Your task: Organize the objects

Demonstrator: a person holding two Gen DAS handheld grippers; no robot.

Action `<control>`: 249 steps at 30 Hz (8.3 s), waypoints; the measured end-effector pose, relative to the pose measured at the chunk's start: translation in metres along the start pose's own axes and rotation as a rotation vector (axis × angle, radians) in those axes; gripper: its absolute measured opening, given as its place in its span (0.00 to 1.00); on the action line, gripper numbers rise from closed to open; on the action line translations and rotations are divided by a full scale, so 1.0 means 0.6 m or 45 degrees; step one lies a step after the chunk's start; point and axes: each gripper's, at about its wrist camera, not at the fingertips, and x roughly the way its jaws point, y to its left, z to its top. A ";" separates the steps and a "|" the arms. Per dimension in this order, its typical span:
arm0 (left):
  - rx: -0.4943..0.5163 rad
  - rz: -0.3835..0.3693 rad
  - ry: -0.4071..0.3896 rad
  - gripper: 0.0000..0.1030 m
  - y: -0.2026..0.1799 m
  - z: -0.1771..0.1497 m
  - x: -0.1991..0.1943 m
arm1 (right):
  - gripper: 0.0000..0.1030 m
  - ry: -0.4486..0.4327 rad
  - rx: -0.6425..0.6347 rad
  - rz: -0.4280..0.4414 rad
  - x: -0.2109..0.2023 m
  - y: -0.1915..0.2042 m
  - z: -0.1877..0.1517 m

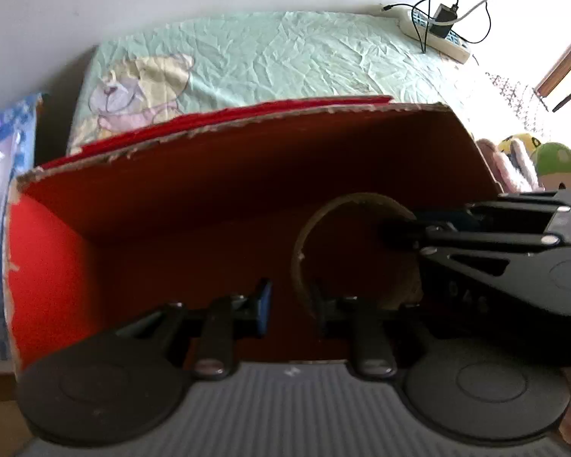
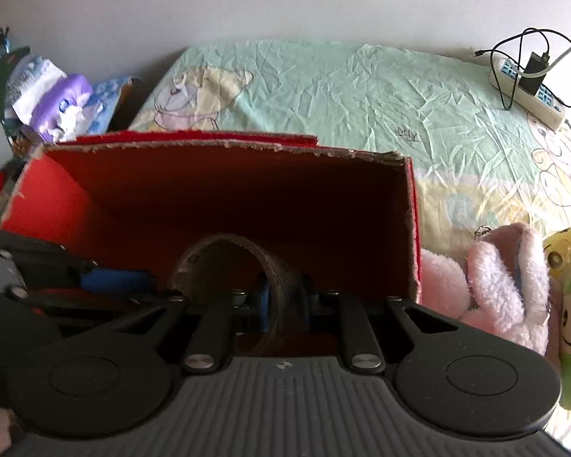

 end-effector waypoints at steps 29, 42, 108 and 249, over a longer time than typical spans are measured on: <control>-0.185 0.273 -0.018 0.24 0.079 -0.014 0.005 | 0.27 0.142 0.115 0.330 -0.005 0.028 -0.037; -0.221 0.300 -0.016 0.26 0.083 -0.015 0.005 | 0.26 0.210 0.239 0.331 0.048 0.049 -0.042; -0.123 0.333 -0.327 0.37 -0.128 -0.267 -0.195 | 0.31 -0.281 -0.058 0.778 -0.164 -0.100 -0.196; -0.132 0.326 -0.118 0.50 0.055 -0.041 -0.014 | 0.30 0.440 -0.712 0.092 0.110 0.058 -0.048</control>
